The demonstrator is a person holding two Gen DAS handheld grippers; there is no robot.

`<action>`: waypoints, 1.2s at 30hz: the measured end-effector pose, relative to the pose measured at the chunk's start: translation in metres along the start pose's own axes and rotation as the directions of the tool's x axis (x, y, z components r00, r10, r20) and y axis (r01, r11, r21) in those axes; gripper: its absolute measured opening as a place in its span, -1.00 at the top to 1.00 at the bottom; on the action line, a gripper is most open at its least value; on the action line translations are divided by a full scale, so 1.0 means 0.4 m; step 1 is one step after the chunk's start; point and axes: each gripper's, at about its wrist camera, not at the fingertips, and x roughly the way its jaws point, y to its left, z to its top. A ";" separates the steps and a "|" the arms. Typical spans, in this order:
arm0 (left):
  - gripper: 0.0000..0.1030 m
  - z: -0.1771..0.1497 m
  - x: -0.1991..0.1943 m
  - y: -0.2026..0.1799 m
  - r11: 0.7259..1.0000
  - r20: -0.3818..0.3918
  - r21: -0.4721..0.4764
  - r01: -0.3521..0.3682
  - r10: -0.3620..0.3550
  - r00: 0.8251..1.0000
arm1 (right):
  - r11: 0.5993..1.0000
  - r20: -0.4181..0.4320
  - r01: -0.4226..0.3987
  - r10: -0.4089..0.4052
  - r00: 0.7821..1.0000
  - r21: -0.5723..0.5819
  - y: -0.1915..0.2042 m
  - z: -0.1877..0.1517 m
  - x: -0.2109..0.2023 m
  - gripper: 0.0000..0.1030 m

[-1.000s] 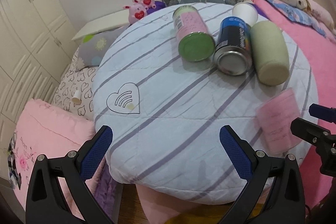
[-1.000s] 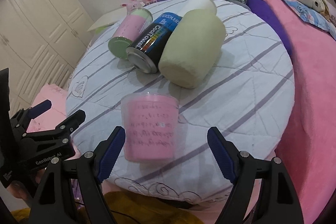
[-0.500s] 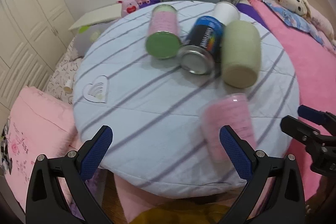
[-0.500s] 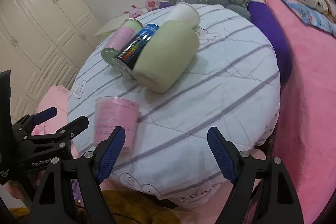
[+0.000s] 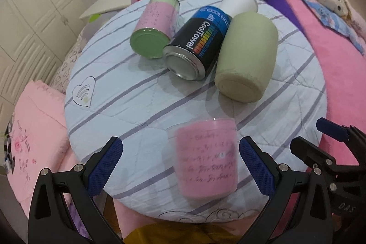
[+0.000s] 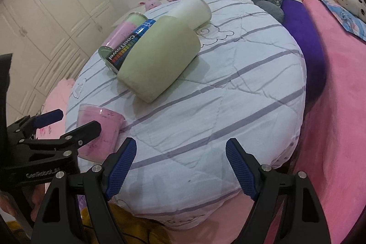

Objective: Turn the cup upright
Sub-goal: 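Move the left gripper to the upright pink cup, then grasp the pink cup with the left gripper and lift it slightly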

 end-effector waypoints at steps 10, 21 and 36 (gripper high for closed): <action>-1.00 0.019 0.062 -0.016 0.998 -0.087 -0.058 -0.036 0.030 0.996 | 0.997 -0.045 -0.007 0.004 0.999 -0.071 -0.038 0.023 0.043 -0.59; -0.39 0.015 0.092 -0.026 0.998 -0.127 -0.040 -0.046 0.041 0.991 | 0.989 -0.076 -0.084 0.076 0.994 -0.118 -0.009 0.017 0.048 -0.59; -0.40 0.036 0.024 -0.021 0.998 0.022 0.013 -0.065 0.065 0.998 | 0.994 -0.075 -0.055 0.047 0.996 -0.098 -0.004 0.011 0.038 -0.59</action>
